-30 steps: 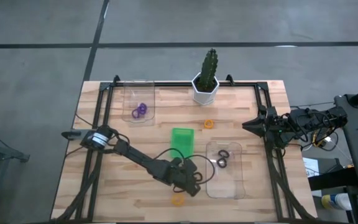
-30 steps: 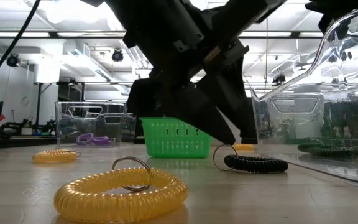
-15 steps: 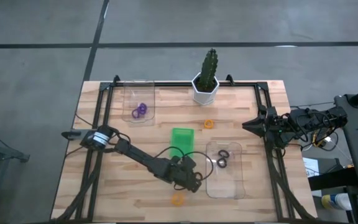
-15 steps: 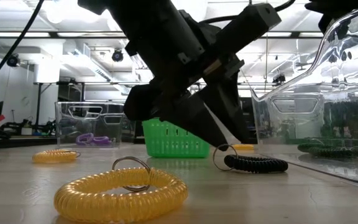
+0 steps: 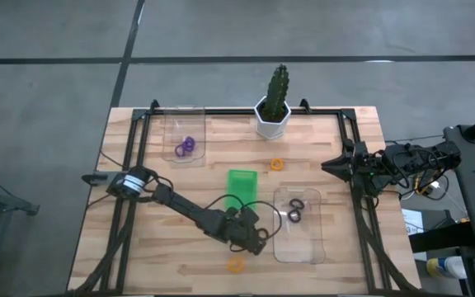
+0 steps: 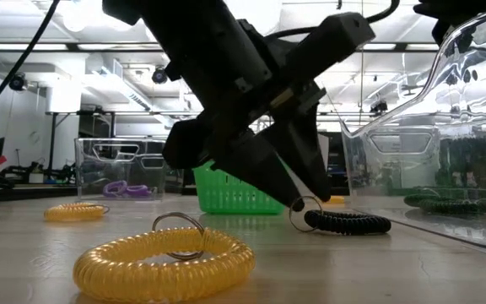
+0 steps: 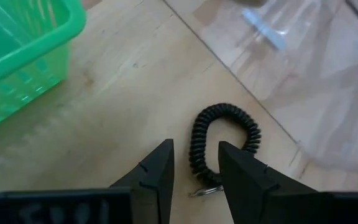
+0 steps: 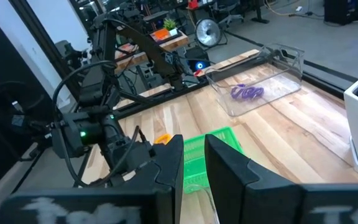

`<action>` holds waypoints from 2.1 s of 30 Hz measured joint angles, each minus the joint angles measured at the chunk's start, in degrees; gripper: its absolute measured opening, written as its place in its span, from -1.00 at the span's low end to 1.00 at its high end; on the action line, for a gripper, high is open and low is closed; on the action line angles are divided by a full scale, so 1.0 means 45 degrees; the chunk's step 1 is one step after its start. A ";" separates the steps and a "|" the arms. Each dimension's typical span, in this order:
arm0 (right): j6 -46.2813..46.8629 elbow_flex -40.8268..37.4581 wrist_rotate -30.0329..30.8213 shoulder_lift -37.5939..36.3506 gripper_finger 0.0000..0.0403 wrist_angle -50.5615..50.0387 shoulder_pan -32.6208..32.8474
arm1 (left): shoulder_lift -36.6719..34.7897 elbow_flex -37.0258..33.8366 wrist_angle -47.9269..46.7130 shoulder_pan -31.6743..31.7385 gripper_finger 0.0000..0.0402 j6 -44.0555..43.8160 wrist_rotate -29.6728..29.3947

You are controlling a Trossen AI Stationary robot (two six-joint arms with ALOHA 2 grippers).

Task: Sort spring keychains
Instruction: Put the black spring keychain into the bottom transparent bin

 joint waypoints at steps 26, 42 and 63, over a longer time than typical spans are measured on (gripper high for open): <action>0.0010 0.0000 0.0027 0.0000 -0.70 0.0000 0.0000 | -0.0015 0.0063 -0.1868 0.0034 -0.42 -0.1269 0.0621; -0.0095 0.0000 0.0017 0.0000 -0.70 -0.0030 0.0000 | -0.0015 0.0549 -0.3421 0.0010 -0.42 -0.1823 0.0853; -0.0617 0.0000 0.0007 0.0000 -0.70 -0.0158 0.0000 | -0.0015 0.0529 -0.3365 0.0024 -0.42 -0.2420 0.1296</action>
